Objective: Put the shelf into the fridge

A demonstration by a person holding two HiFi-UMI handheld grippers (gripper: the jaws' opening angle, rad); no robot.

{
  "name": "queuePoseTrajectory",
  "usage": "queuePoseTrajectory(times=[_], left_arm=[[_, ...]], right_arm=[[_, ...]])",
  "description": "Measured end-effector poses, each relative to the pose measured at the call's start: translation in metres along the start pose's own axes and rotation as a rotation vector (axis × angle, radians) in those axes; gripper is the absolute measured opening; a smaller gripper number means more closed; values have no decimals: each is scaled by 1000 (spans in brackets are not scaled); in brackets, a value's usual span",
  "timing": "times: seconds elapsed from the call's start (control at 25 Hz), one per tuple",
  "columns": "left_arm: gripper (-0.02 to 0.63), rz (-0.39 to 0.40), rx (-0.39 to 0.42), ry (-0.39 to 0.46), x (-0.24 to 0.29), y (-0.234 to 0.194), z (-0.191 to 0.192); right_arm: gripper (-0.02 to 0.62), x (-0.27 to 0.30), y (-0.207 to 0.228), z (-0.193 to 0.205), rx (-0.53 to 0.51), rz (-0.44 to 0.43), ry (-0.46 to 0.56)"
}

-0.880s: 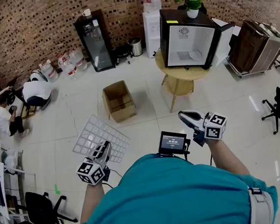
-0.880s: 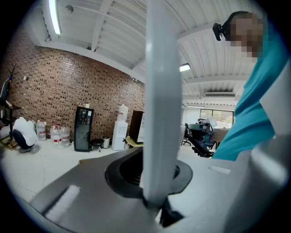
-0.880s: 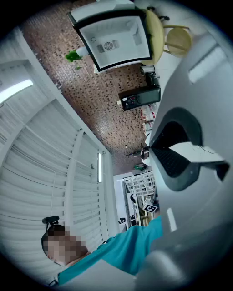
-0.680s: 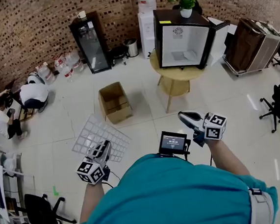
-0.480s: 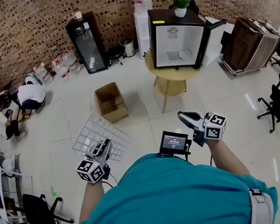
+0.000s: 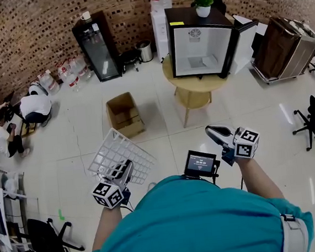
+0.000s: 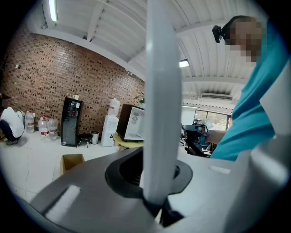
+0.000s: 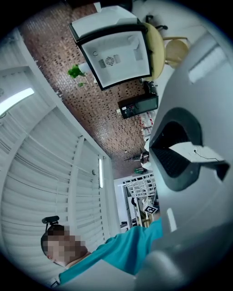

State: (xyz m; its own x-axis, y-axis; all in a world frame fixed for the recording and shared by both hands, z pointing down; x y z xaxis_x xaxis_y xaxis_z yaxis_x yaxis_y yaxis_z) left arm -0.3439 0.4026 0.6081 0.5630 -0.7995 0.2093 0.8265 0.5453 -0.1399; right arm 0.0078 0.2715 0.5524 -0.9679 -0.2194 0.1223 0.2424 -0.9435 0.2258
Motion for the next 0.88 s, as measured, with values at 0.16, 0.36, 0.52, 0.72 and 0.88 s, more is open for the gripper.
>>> queuePoseTrajectory(times=[0.16,0.36,0.52,0.72,0.88], left_arm=[[34,31,-11,12,8,-54,-17],[34,102,15,-7,17,-138,-60],[34,192,34,-35,40,-194,-95],[34,272,59,-63,90,-240,-130],[34,286,41,-57,131,-248,-143]], right_arm=[[2,43,17,-21,-1,24,-3],[2,110,27,-66,12,78,-1],[2,146,51,-97,52,157,10],[2,175,89,-122,87,195,2],[2,172,121,-127,98,197,-1]])
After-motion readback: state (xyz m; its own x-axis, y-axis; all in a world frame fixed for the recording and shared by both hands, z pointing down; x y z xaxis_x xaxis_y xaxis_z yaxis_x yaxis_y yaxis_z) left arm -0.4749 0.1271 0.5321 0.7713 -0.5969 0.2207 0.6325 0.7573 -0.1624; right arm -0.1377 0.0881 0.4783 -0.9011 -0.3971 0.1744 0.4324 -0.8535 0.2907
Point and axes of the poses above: the fingertips, and each gripper's own axes: x forward along the fingers, y to its right, z out of its underside, the point moved 5 cm from there along -x, backward along the fingers, and after that the axes turned 13 degrees about -y, right-handed, at the moved point
